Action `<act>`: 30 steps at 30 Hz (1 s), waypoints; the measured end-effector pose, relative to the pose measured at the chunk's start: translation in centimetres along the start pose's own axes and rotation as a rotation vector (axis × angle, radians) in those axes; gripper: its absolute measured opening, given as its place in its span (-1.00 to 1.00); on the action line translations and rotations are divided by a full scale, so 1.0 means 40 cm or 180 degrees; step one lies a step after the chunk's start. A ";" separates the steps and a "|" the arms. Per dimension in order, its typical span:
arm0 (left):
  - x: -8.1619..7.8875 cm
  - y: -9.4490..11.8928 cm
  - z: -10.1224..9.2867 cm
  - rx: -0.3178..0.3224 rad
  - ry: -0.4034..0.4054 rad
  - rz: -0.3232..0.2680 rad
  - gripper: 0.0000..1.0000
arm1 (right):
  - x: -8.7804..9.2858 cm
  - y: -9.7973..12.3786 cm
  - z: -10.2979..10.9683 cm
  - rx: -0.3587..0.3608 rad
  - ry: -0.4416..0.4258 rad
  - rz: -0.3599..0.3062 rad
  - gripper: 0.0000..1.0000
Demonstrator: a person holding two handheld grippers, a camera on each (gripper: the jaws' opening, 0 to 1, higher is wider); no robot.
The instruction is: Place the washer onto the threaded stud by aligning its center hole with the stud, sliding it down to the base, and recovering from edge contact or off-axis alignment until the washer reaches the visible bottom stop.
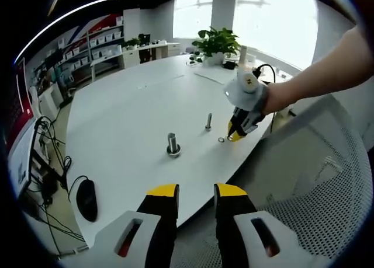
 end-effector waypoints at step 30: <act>0.000 0.001 -0.001 0.0011 -0.0022 -0.0001 -0.56 | -0.122 0.057 -0.088 0.0417 0.0245 -0.0457 -0.71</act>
Point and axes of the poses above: the point that each gripper's makers call its tool centre point, and the gripper's own axes: y roughly backward along the fingers, z roughly to its left, x roughly out of its underside, the point moved 7 cm from there along y, roughly backward along the fingers, and after that the axes turned 14 degrees about -z, right-handed, at the moved point
